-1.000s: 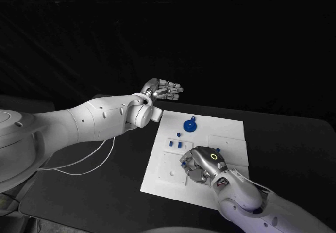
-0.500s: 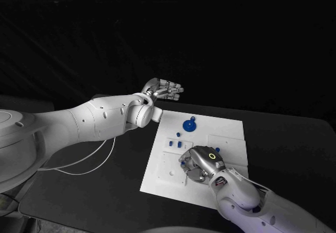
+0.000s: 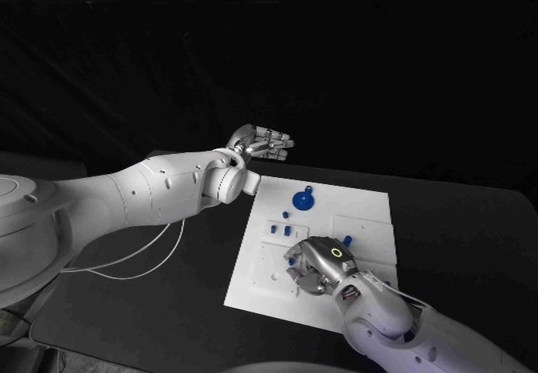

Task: Assemble the parts on the task board

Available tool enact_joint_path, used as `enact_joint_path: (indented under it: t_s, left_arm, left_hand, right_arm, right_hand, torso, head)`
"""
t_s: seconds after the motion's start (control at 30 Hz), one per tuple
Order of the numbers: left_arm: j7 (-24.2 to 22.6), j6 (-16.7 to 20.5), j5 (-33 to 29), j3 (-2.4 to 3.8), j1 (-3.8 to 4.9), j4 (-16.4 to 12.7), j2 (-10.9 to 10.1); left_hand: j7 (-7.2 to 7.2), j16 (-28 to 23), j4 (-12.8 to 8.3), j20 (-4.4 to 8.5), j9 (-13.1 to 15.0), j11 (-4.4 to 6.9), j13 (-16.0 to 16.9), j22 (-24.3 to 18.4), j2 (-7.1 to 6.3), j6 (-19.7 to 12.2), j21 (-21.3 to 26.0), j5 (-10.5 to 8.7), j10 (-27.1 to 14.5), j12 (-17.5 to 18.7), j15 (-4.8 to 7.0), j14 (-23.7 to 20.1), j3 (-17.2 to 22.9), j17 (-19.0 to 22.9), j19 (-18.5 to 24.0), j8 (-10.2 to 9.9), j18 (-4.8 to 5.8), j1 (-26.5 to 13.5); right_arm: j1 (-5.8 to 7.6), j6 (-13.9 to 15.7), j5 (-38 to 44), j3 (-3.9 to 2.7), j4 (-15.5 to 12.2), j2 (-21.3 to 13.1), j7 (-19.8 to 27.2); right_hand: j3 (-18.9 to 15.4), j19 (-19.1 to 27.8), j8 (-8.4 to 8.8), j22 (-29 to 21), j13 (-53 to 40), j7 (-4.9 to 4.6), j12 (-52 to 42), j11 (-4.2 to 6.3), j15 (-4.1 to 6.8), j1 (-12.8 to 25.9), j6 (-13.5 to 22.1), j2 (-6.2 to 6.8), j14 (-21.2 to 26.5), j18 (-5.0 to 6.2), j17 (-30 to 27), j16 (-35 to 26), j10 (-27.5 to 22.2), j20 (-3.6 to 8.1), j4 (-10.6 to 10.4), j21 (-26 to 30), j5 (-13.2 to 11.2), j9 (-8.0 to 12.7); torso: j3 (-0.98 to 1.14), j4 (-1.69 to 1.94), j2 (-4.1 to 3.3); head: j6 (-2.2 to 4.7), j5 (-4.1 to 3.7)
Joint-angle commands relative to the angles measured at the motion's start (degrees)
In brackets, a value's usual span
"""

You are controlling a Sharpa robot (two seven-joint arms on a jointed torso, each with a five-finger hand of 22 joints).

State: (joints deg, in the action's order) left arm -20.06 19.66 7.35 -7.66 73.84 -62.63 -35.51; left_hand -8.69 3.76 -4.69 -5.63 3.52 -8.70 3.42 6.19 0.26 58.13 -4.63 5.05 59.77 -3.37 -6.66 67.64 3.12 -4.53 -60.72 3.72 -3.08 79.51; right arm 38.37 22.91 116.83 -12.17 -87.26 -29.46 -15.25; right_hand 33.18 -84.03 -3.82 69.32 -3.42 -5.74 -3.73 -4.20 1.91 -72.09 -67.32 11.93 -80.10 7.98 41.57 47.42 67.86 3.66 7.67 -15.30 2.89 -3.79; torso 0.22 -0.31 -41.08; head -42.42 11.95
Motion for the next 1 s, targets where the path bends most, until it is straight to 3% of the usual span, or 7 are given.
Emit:
enact_joint_path:
  t_s: [0.03, 0.43, 0.57, 0.63, 0.83, 0.9, 1.0]
  left_arm:
    - [-0.09, -0.75, -0.11, 0.06, 0.04, -0.14, 0.00]
    - [0.09, -0.77, -0.10, 0.05, 0.04, -0.08, -0.38]
    - [0.08, -0.80, -0.10, 0.05, 0.04, -0.01, -0.51]
    - [0.06, -0.85, -0.10, 0.05, 0.04, 0.04, -0.56]
    - [0.05, -1.24, -0.06, 0.05, 0.04, -0.05, -0.94]
    - [0.01, -1.40, 0.01, 0.04, 0.03, -0.12, -1.06]
    - [-0.12, -1.71, 0.09, 0.04, 0.02, -0.16, -1.18]
  left_hand:
    - [0.07, -0.10, 0.01, -0.30, 0.06, 0.04, -0.04, -0.04, -0.16, 0.16, -0.42, -0.45, -0.41, -0.18, -0.17, -0.41, -0.44, 0.08, 0.01, -0.09, -0.48, 0.20]
    - [0.05, -0.09, 0.08, -0.33, 0.06, -0.03, -0.04, -0.06, -0.24, 0.11, -0.58, -0.56, -0.67, -0.19, -0.21, -0.51, -0.53, 0.07, -0.21, -0.08, -0.65, 0.25]
    - [0.05, -0.09, 0.08, -0.33, 0.06, -0.03, -0.04, -0.06, -0.24, 0.11, -0.58, -0.56, -0.67, -0.19, -0.21, -0.51, -0.53, 0.07, -0.21, -0.08, -0.65, 0.25]
    - [0.05, -0.09, 0.08, -0.33, 0.06, -0.03, -0.04, -0.06, -0.24, 0.11, -0.58, -0.56, -0.67, -0.19, -0.21, -0.51, -0.53, 0.07, -0.21, -0.08, -0.65, 0.25]
    - [0.03, -0.06, 0.09, -0.34, 0.05, 0.02, -0.03, -0.10, -0.17, 0.03, -0.65, -0.53, -0.52, -0.22, -0.16, -0.37, -0.50, 0.03, -0.23, -0.09, -0.72, 0.40]
    - [0.05, -0.09, 0.08, -0.32, 0.06, 0.07, -0.04, -0.12, -0.09, 0.05, -0.65, -0.54, -0.32, -0.19, -0.15, -0.36, -0.49, 0.03, -0.18, -0.08, -0.69, 0.42]
    - [0.06, -0.12, 0.02, -0.35, 0.06, 0.15, -0.05, -0.15, 0.02, 0.03, -0.64, -0.47, 0.10, -0.20, -0.19, -0.62, -0.48, 0.12, -0.09, -0.09, -0.65, 0.44]
  right_arm:
    - [-0.23, 0.87, -0.63, 0.20, 0.17, -0.45, -0.78]
    - [-0.24, 5.80, -2.75, 0.20, -2.77, -2.69, -0.89]
    - [-0.24, 6.84, -4.00, -0.52, -4.57, -4.08, -0.85]
    - [-0.23, 6.96, -5.01, -1.53, -5.60, -4.95, -0.87]
    - [-0.22, 6.28, -9.81, -6.25, -8.29, -8.00, -0.44]
    - [-0.22, 4.57, -11.35, -8.22, -8.90, -9.31, -0.31]
    - [-0.18, 0.56, -12.91, -10.45, -9.33, -11.18, -0.38]
  right_hand:
    - [-0.61, -2.12, 0.25, -0.53, 0.03, -0.09, 0.22, -0.11, -0.33, -0.66, 0.38, 0.52, -0.18, 0.72, -0.33, 0.11, -0.46, -0.68, -0.09, 0.33, -0.04, 0.05]
    - [-7.82, -2.20, 0.25, -3.44, 0.02, 0.10, -0.15, -0.73, -0.85, -2.54, 2.64, 1.73, 0.21, 1.56, -2.71, 0.47, -3.76, -1.35, -2.86, 0.83, 0.15, 0.14]
    - [-7.50, -2.20, 0.25, -4.15, 0.03, 0.13, -0.15, -0.65, -0.78, -3.05, 2.89, 1.80, 0.13, 1.55, -3.21, 0.74, -3.39, -1.30, -3.47, 0.37, 0.12, 0.15]
    - [-6.43, -2.22, 0.25, -4.25, 0.05, 0.07, -0.16, -0.54, -0.66, -3.28, 3.07, 1.76, 0.08, 1.53, -3.29, 0.83, -2.71, -1.21, -3.46, 0.12, 0.07, 0.15]
    - [1.16, -2.11, 0.25, -3.84, 0.05, -0.37, 0.00, -0.28, -0.33, -3.65, 3.36, 2.40, 0.00, 1.33, -3.24, 1.18, -0.95, -0.82, -2.29, -0.88, 0.09, 0.15]
    - [2.15, -2.02, 0.24, -3.62, 0.06, -0.25, 0.00, -0.21, -0.32, -3.27, 3.41, 2.64, 0.03, 1.23, -3.21, 1.24, -0.74, -0.81, -1.95, -1.13, 0.10, 0.15]
    - [1.56, -1.91, 0.24, -3.42, 0.05, -0.24, 0.02, -0.11, -0.29, -2.83, 3.80, 2.55, 0.04, 1.02, -3.17, 1.37, -0.32, -0.76, -1.56, -1.29, 0.25, 0.14]
  torso:
    - [0.05, -0.02, -0.01]
    - [0.10, -0.10, 0.00]
    - [0.08, -0.15, 0.04]
    - [0.06, -0.10, 0.03]
    - [0.07, -0.28, 0.05]
    - [0.07, -0.27, 0.05]
    - [0.05, -0.26, 0.14]
  head:
    - [-0.02, 0.05]
    - [0.39, -0.31]
    - [0.67, -0.72]
    - [0.83, -0.97]
    - [1.41, -1.74]
    - [1.57, -1.97]
    - [1.78, -2.26]
